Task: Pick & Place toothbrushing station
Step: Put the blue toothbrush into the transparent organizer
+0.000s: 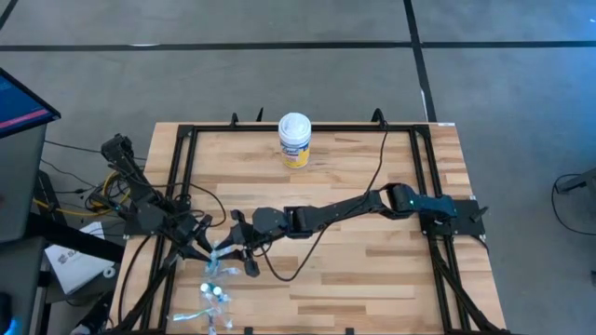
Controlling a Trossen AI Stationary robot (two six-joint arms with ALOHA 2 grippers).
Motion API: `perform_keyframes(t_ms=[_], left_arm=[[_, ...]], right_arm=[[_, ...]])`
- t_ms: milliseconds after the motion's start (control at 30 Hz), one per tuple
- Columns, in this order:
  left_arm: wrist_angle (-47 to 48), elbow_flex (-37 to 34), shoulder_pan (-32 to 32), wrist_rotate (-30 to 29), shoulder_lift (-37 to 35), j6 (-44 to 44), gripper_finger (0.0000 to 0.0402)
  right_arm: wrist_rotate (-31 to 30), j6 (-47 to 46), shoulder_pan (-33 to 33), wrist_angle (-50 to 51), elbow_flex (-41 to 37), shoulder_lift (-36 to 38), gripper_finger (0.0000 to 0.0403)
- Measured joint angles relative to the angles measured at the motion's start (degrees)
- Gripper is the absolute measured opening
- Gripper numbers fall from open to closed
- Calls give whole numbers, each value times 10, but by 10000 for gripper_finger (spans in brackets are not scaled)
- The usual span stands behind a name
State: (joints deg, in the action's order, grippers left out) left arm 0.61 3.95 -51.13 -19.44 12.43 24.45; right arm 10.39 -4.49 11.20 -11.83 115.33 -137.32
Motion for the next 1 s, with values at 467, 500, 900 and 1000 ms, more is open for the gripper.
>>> perform_keyframes(t_ms=[467, 500, 900, 1000], left_arm=[[-39, 0, 1, -4, 0, -32, 90], [-42, 0, 1, -5, 0, -38, 90], [-53, 0, 0, -16, 0, -36, 101], [-60, 1, 1, -16, 0, -36, 120]], right_arm=[[0, 0, 0, -1, 0, 0, 111], [0, 0, 0, -1, 0, 0, 111], [0, 0, 0, -1, 0, 0, 111], [0, 0, 0, -1, 0, 0, 111]])
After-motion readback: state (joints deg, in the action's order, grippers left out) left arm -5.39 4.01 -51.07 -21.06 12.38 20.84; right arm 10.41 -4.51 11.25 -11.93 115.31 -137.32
